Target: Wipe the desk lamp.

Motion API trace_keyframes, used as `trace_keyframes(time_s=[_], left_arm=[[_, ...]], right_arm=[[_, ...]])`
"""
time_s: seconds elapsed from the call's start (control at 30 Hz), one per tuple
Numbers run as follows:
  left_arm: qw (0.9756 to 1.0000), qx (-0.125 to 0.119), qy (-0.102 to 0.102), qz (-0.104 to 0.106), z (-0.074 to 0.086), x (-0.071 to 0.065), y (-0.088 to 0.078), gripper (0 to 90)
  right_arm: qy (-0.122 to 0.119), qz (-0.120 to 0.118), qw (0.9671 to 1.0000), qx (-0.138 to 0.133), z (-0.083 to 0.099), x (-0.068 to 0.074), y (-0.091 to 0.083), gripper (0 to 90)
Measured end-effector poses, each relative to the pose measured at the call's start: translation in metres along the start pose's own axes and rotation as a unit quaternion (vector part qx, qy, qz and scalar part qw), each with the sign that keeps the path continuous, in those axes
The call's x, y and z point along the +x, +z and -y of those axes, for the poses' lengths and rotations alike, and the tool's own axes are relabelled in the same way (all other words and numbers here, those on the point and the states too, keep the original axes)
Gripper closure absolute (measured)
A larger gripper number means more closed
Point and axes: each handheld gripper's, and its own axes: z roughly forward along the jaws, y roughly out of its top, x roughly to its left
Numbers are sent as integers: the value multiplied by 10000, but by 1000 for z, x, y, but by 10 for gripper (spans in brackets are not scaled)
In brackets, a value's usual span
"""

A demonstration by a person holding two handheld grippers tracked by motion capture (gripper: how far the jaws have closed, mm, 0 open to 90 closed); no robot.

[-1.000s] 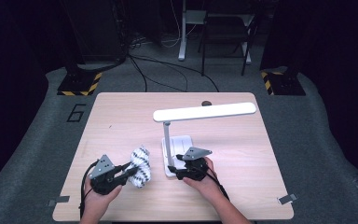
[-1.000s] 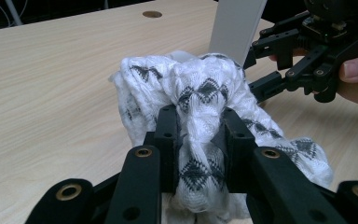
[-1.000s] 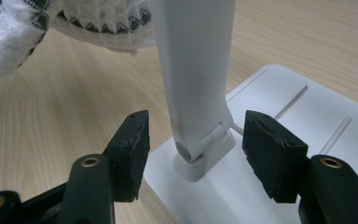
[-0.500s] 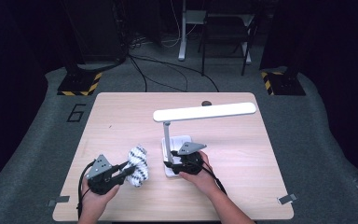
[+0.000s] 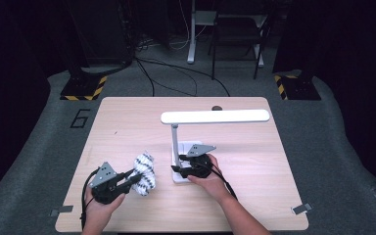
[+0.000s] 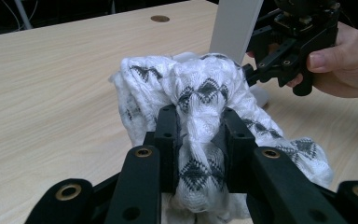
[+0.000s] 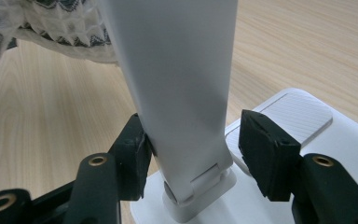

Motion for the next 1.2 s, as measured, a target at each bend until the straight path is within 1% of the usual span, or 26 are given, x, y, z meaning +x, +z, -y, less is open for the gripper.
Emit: trace_keyframes(time_s=[0.1,0.13,0.17,0.2,0.23,0.27,0.3,0.37,0.47,0.5,0.53,0.6,0.7,0.73,0.77,0.8,0.9,0.93,0.97,1.0,1.07,1.2], left_arm=[[10000,-43,-7,-22,0,0,0,722],[10000,-60,-22,-28,0,1,0,722],[10000,-60,-22,-28,0,1,0,721],[10000,-59,-28,-40,1,1,-1,721],[10000,-58,-27,-42,1,1,-1,722],[10000,-20,-15,-18,0,1,-2,721],[10000,-67,-21,-52,1,1,-1,722],[10000,-20,-16,-23,0,2,-2,722],[10000,-30,-16,-22,0,2,-2,721],[10000,-30,-16,-22,0,2,-2,721],[10000,-40,-23,-21,0,2,-2,722],[10000,-32,-29,-15,0,3,-2,721],[10000,-25,-28,-23,0,2,-2,722],[10000,-34,-23,-14,0,2,-2,722],[10000,-34,-23,-14,0,2,-2,722],[9999,-73,-70,-19,0,2,-1,722],[9999,-72,-71,-27,0,1,-1,722],[9999,-72,-72,-30,0,1,-1,722],[9999,-72,-72,-30,0,1,-1,721],[10000,-60,-67,-12,-1,1,-1,721],[10000,-62,-73,-8,-1,1,-1,721],[10000,-56,-71,-7,-1,1,-1,721]], right_arm=[[-46,-12,10000,-32,-1,-1,3,465],[32,-23,10000,-11,-2,-1,4,474],[32,-23,10000,-11,-2,-1,4,474],[50,-85,9999,-26,-2,-1,6,488],[14,-111,9999,-36,-2,-2,7,492],[14,-137,9999,-49,-2,-3,8,492],[10,-142,9999,-36,-2,-3,8,493],[90,-136,9999,-8,-3,-2,7,494],[104,-116,9999,0,-3,-1,6,496],[100,-134,9999,16,-3,-1,6,496],[45,-161,9999,-2,-3,-1,6,497],[45,-182,9998,7,-2,0,5,498],[37,-148,9999,7,-2,1,4,501],[15,-104,9999,12,-2,3,4,503],[95,-93,9999,20,-1,6,4,503],[82,-94,9999,28,-1,7,3,503],[27,-86,10000,38,-1,10,4,503],[93,-45,9999,79,-2,14,3,503],[93,-45,9999,79,-2,14,3,503],[49,-24,10000,50,-1,17,4,503],[85,-3,10000,27,1,21,3,504],[65,-19,10000,3,4,27,0,504]])
